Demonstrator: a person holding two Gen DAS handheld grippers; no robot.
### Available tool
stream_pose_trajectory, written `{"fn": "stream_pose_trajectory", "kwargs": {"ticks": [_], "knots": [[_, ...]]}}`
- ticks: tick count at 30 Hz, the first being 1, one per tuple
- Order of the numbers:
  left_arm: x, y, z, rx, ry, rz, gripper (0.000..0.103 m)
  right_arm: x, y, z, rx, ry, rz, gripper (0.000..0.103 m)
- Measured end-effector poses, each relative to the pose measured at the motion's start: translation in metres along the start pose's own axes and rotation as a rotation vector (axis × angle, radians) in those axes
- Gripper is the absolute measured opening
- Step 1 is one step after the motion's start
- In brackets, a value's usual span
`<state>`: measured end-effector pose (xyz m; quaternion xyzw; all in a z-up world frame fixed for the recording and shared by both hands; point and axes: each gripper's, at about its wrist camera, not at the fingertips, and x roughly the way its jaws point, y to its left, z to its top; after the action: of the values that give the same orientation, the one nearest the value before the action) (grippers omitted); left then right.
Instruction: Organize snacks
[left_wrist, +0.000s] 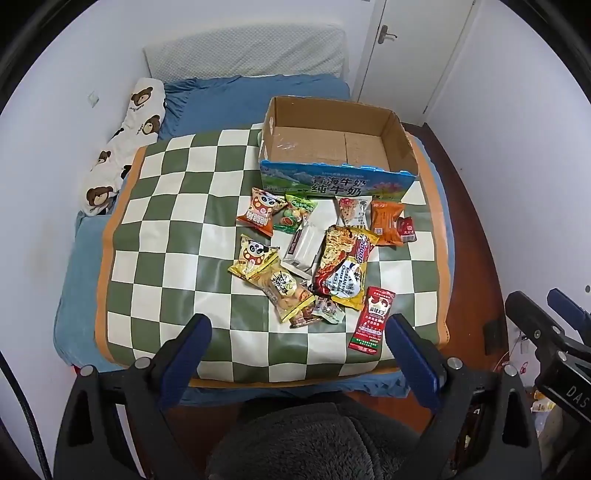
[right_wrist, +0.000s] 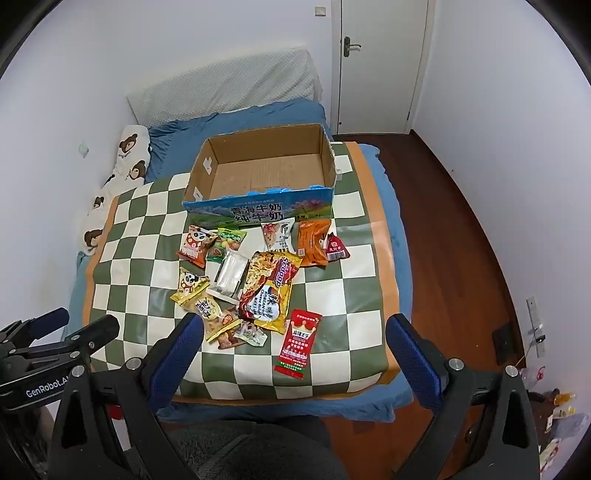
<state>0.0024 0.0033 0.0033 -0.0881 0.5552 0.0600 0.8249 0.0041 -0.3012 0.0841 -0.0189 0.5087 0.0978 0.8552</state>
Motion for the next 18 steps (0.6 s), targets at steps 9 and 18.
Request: {"fn": "stream_pose_trajectory", "kwargs": {"ticks": [9,18], "knots": [[-0.003,-0.0008,-0.0015,-0.004,0.0,-0.002,0.096,-0.0014,0.0011,0.0001,0.0,-0.002,0.0,0.101],[-0.0031,0.0048,0.0015,-0.005,-0.001,0.0,0.096,-0.0006,0.0057,-0.0018,-0.008,0.005,0.0,0.101]]}}
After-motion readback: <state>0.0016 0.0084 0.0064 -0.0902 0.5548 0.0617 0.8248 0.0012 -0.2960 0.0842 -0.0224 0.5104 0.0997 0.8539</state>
